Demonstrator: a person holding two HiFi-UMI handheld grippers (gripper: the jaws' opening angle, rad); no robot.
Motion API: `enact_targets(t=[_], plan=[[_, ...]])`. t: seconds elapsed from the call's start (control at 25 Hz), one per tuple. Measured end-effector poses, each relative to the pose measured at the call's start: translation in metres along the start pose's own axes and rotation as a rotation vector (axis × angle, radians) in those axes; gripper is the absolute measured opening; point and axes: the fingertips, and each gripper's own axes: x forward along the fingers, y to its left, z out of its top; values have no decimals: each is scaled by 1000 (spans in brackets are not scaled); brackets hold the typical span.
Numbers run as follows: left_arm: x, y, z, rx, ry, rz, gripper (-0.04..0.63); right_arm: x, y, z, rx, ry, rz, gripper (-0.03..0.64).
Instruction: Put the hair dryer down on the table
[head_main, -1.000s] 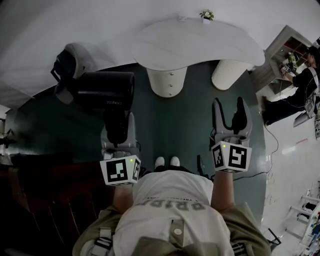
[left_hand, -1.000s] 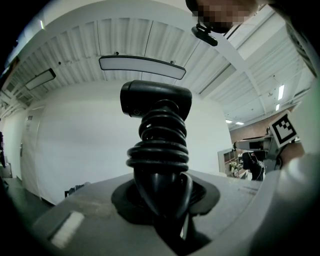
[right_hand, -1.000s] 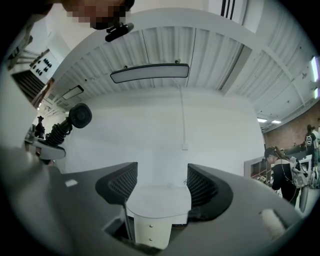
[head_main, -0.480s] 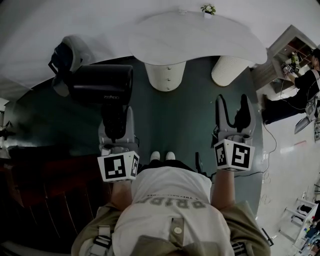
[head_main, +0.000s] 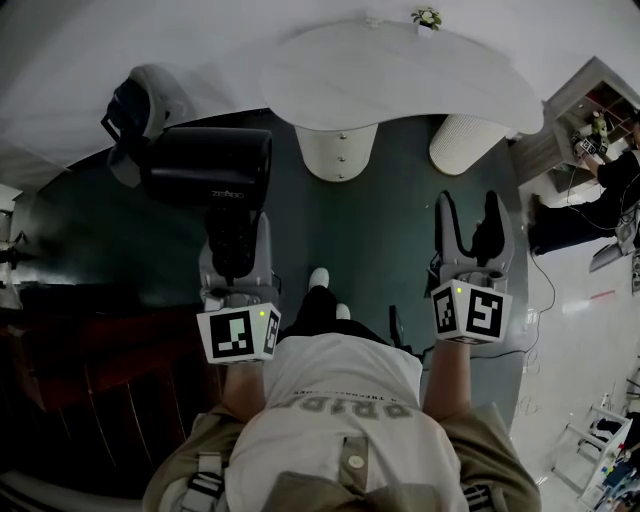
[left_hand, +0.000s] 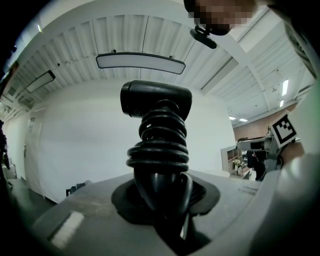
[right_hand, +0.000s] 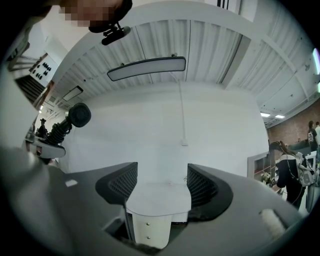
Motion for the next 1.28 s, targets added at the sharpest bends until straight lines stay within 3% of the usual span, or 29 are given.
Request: enact_targets(t=[0.2, 0.44, 1.28], plan=[[8, 1, -6, 4, -2, -13, 130, 5, 7, -6, 2, -1, 4, 299], [56, 3, 4, 0, -13, -30, 130, 42, -12, -6, 3, 7, -13, 299], [175, 58, 16, 11, -56, -121, 129, 148, -2, 2, -19, -22, -103, 299]])
